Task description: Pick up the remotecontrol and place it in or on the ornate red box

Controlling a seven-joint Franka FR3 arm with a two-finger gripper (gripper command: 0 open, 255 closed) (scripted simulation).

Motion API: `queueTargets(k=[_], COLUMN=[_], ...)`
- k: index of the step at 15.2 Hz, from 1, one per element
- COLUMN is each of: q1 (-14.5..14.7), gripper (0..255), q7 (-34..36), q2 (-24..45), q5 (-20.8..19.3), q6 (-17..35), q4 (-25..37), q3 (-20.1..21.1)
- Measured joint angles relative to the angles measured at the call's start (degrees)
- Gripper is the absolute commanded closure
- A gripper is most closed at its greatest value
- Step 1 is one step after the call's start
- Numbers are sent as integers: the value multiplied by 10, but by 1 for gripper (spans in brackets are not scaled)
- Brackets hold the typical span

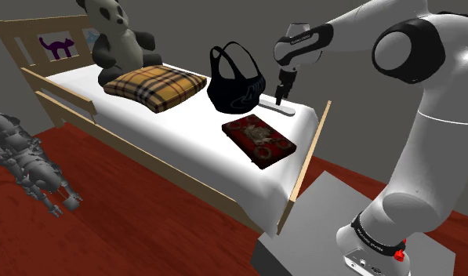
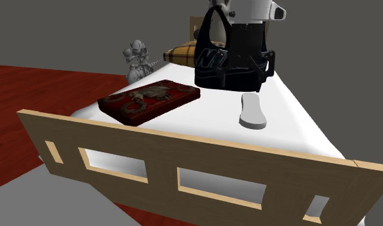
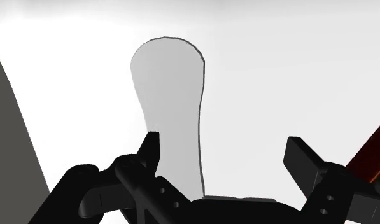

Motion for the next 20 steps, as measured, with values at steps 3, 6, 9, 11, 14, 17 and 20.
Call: queueTargets(k=[3,6,9,11,14,17,20], q1=[-20,-30,-33,-35,-35,-35,-35], gripper=[0,0,0,0,0,0,255], q7=[-35,-49,-54,-56,-57,-57,-57], q2=[68,103,115,124,129,130,130], q5=[21,31,35,38,40,40,40], q6=[1,2,18,29,37,38,38], q4=[68,102,97,95,91,92,92], q3=[6,11,12,14,15,15,15])
